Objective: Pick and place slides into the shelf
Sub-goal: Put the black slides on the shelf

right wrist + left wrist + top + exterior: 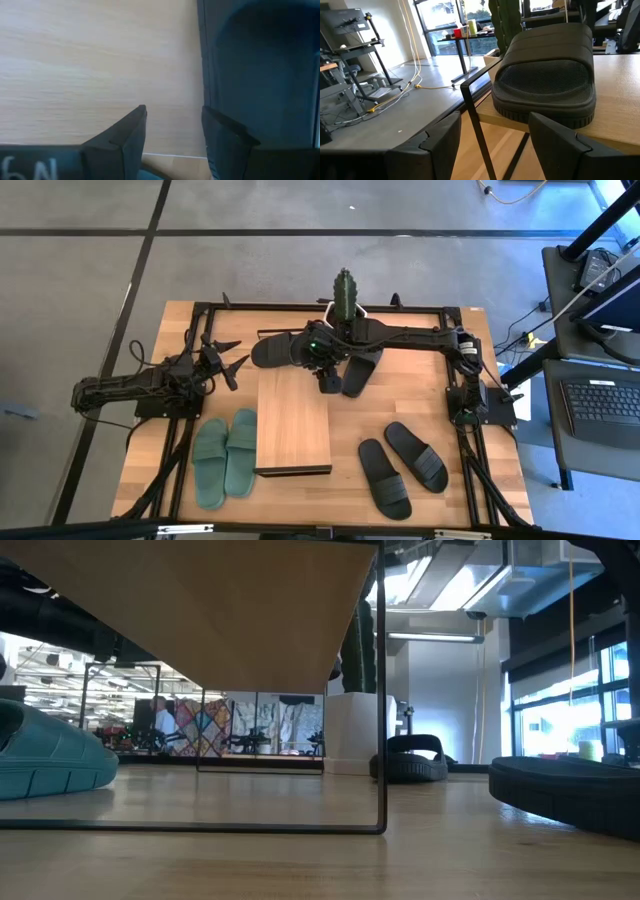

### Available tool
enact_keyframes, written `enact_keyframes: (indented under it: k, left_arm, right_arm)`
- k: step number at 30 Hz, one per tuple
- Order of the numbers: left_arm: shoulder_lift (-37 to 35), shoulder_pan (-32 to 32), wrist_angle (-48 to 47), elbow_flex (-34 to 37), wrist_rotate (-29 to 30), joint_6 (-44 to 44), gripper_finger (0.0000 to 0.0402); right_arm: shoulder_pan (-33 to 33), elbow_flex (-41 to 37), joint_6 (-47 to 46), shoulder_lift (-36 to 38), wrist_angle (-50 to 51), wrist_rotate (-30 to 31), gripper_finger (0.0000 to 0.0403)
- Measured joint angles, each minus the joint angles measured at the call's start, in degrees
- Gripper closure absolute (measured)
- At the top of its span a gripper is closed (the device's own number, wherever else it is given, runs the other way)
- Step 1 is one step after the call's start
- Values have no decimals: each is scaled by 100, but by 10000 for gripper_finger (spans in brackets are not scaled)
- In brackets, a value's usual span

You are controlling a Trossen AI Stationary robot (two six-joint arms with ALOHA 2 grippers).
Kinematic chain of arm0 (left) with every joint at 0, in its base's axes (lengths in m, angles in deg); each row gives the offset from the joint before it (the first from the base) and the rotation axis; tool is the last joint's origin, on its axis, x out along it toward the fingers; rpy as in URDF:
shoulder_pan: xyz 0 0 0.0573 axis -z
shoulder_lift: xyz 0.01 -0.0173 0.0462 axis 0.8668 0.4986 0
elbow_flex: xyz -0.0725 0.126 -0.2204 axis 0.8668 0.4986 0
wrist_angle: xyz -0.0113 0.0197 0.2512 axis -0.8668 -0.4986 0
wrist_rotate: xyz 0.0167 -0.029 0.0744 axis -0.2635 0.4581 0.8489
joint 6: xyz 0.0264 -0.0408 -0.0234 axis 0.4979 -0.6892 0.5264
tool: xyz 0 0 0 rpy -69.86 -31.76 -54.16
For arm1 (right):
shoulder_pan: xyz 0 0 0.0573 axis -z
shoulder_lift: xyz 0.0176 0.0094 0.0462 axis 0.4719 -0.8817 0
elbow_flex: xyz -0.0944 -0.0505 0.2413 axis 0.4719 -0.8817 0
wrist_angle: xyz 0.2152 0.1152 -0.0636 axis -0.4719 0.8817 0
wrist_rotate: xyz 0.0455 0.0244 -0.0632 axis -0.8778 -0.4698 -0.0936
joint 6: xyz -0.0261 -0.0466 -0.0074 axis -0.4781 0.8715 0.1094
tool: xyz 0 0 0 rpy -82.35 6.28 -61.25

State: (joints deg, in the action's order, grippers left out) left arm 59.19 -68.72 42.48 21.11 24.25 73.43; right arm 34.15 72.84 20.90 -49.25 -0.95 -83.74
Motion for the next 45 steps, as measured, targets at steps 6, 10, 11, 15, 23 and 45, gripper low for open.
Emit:
enact_keyframes:
  k: [6,10,11,15,23,45]
  left_arm:
    - [-1,2,-101,-25,7,34,177]
    - [0,0,-1013,-224,198,81,177]
    - [2,0,-1168,-266,244,-46,177]
    - [0,1,-1160,-354,302,-294,177]
    - [0,2,-1216,-361,302,-319,177]
    - [0,0,-1295,-363,315,-285,177]
  right_arm:
    - [-25,211,110,2,590,-8,211]
    - [82,257,67,78,992,-199,211]
    - [122,256,65,116,988,-352,211]
    - [312,254,44,276,1027,-753,211]
    - [615,252,-755,394,1598,90,211]
    - [602,-5175,-2123,3063,-2543,815,211]
